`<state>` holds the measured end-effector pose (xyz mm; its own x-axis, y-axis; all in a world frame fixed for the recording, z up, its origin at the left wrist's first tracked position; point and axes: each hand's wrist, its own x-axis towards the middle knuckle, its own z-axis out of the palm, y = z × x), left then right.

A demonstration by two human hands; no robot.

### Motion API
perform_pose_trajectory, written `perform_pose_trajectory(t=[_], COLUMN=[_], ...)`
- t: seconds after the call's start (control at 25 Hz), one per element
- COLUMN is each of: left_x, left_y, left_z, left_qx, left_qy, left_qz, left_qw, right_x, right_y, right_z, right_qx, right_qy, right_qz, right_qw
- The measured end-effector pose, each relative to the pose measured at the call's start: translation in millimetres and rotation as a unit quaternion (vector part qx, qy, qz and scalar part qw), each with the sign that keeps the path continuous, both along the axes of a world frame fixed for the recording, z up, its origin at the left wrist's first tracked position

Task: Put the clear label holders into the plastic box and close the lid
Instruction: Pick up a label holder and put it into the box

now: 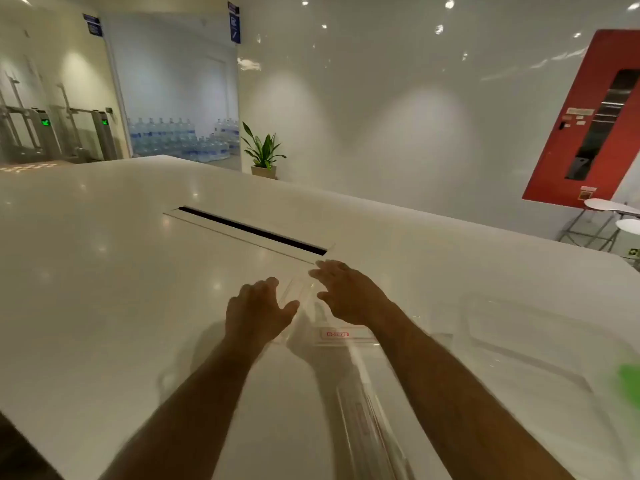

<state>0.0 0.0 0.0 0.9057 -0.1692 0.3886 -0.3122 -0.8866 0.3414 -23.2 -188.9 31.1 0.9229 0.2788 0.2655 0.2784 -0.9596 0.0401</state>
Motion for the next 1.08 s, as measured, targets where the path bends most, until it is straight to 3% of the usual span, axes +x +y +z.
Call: perform_pose_trajectory(t=[0.2,0.44,0.88,1.08], left_x=[7,16,24,26], left_y=[0,4,24,30], left_z=[-6,-11,10,26], left_qx=[-0.081,-0.150,-0.203,-0.302], left_qy=[0.111,0.173,0.122,0.152], left_qz=[-0.012,-0.043,-0.047,-0.082], left_qw=[0.990,0.973,0.970,0.937], right_x=[34,56,50,35], right_y=[21,35,24,9], right_z=[-9,-11,-2,8], right_qx=[-0.048,-0.052,-0.006,-0.062], right_qy=[0.059,0.094,0.063,0.006], right_qz=[0.039,0.028,0.025,0.044], right_qw=[0.996,0.994,0.998,0.997])
